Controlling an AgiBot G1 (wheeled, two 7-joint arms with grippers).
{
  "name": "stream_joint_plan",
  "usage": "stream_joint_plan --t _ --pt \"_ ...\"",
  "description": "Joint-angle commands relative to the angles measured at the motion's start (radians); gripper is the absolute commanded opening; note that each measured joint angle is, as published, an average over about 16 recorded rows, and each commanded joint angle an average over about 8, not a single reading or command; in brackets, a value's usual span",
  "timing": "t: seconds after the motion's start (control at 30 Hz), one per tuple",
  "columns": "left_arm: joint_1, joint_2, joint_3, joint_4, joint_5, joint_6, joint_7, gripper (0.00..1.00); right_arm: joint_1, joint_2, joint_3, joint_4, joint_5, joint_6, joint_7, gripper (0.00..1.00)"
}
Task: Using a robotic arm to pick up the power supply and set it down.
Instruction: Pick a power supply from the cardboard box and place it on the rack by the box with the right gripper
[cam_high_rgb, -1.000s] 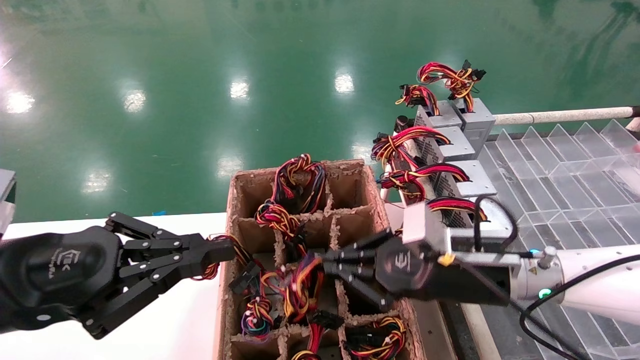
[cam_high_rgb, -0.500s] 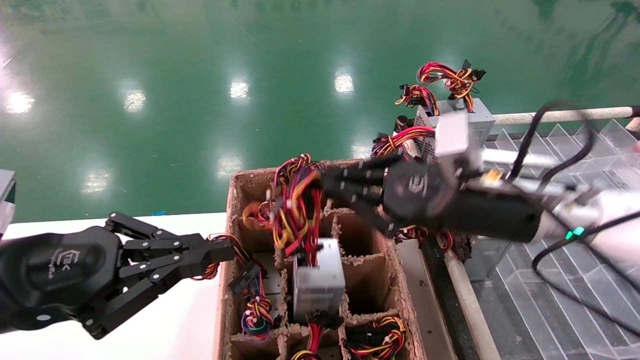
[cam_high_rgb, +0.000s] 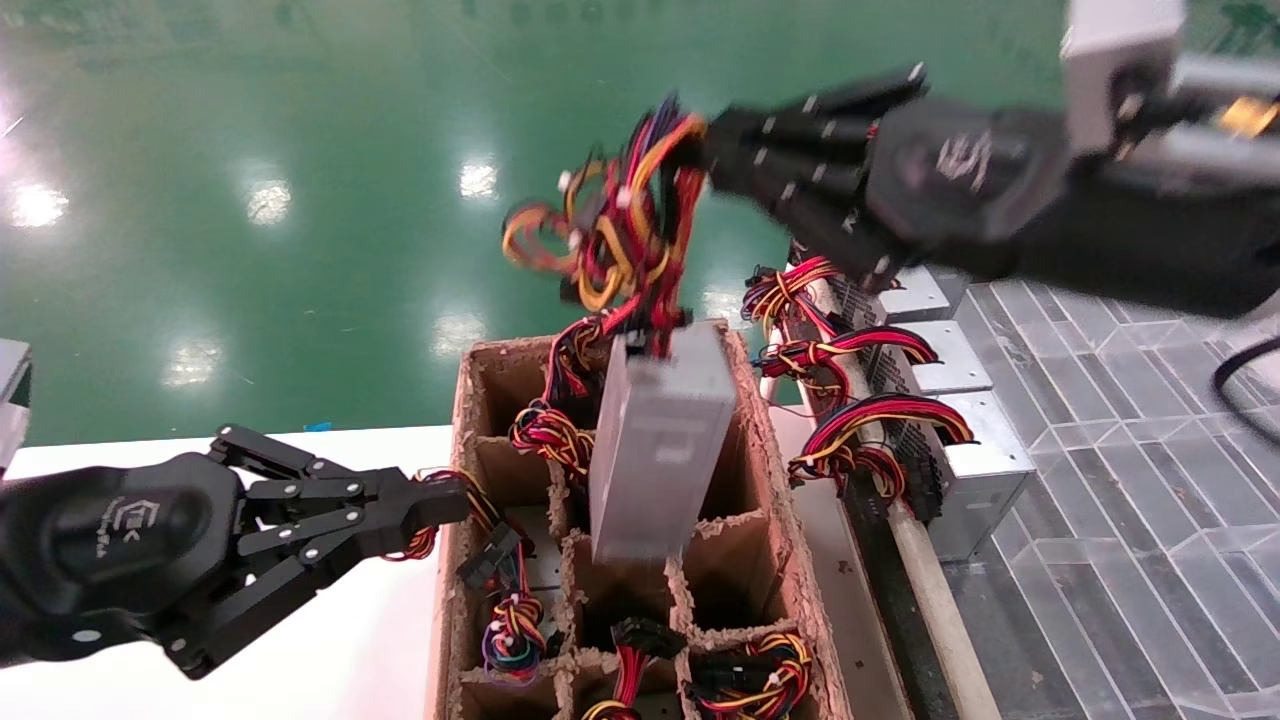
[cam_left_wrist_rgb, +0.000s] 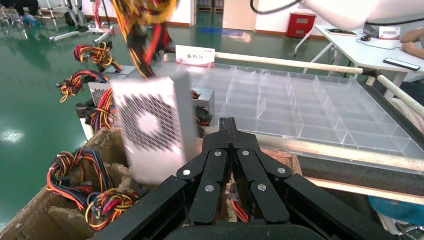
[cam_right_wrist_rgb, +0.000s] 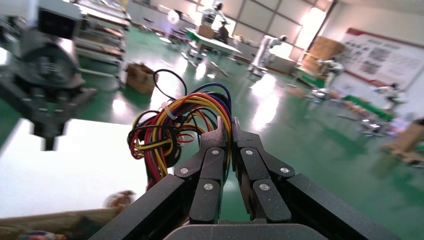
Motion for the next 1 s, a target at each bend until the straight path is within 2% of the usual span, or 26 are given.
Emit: stream_joint_plan --t 0.03,0.43,1.0 --pt "0.0 0.0 0.0 0.0 0.0 0.0 0.0 0.0 0.029 0.014 0.007 0.01 -0.005 0.01 0.004 0.0" --pt "0.0 0.0 0.0 0.0 0.0 0.0 0.0 0.0 0.223 0.059 0.002 -0.147 -0.115 0.074 -0.067 0.0" --pt "0.0 0.0 0.0 0.0 0.0 0.0 0.0 0.0 0.41 0.178 -0.033 -0.46 -0.242 0.053 -0.227 0.0"
